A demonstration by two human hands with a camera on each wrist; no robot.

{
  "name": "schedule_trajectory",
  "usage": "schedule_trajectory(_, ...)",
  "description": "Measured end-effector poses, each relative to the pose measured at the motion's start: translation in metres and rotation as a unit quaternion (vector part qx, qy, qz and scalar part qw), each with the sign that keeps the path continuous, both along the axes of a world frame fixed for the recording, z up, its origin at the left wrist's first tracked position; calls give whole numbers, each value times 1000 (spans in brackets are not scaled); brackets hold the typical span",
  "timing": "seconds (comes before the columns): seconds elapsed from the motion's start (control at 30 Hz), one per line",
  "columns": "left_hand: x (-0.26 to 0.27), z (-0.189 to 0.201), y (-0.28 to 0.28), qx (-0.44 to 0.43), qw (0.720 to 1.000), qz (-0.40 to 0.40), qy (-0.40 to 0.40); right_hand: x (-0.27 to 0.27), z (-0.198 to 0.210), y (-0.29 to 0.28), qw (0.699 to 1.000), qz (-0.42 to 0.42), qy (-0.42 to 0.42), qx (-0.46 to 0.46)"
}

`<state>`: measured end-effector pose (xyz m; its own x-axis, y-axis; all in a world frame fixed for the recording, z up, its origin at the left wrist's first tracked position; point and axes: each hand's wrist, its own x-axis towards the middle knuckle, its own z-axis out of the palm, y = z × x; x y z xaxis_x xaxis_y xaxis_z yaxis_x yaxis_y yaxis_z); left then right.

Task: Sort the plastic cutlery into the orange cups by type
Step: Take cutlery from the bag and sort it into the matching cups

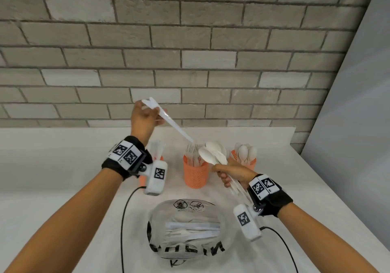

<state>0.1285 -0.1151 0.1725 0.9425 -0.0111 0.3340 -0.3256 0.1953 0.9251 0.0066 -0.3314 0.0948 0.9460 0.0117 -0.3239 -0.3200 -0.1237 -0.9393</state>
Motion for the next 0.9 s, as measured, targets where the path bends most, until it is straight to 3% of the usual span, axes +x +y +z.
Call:
schedule_trajectory(0.07,11,-3,18,51,995,74,-42,4,0,-3,1000,-22,-2,3)
schedule_trajectory(0.17,19,-19,39,186,965,148,-115,11,0,-3,999,-37,-3,16)
schedule_trajectory(0.33,23,-56,46,355,915,146,-123,23,2,6,996,-50,5,78)
schedule_trajectory(0.63,24,-117,33,509,855,85,-51,30,3,21,991,-33,16,128)
schedule_trajectory(0.83,22,-126,31,622,759,139,-133,31,-1,18,992,-65,-18,111)
schedule_trajectory(0.9,19,-118,28,601,769,169,-140,32,-4,18,991,-93,-36,90)
